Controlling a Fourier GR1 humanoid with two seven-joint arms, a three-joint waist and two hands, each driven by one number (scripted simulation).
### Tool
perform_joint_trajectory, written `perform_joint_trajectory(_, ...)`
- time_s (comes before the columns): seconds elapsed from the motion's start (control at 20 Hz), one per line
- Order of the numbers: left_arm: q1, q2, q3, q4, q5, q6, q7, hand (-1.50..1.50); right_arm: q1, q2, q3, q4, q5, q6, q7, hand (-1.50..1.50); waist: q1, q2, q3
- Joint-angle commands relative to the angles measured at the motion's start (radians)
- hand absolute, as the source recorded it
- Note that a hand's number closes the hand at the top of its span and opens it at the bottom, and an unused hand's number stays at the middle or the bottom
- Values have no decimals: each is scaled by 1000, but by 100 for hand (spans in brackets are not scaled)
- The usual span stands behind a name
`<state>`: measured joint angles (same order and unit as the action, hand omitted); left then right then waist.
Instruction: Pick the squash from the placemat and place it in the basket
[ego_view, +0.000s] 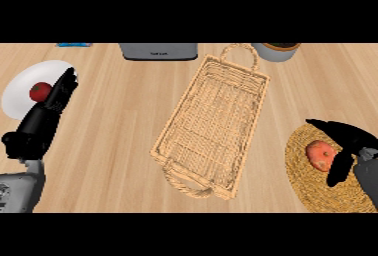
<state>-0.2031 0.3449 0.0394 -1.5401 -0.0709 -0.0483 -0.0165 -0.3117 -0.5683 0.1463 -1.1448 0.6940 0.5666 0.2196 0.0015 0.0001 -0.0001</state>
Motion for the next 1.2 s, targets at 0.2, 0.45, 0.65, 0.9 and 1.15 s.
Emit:
perform_joint_trajectory(0.2, 20, -44, 25, -1, -32, -24, -6, 0, 37, 12, -51, 48, 87, -16, -55, -150, -1, 0, 0)
perform_joint_trajectory(0.45, 18, -44, 53, -69, -37, -44, 33, 0, -28, 46, -84, 120, 123, -10, -76, -150, 2, 0, 0)
perform_joint_trajectory(0.65, -6, -65, 45, -41, -58, -38, 34, 0, -69, 56, -99, 279, 155, -65, -157, 150, 4, 1, 0)
perform_joint_trajectory(0.9, -12, -60, 59, -18, -58, -68, 26, 0, -23, 81, -97, 222, 172, -90, -163, 150, 1, 0, 0)
perform_joint_trajectory(1.15, 12, -42, 79, -38, -55, -79, 12, 0, -46, 80, -66, 292, 229, -173, -252, 150, 4, 1, 0)
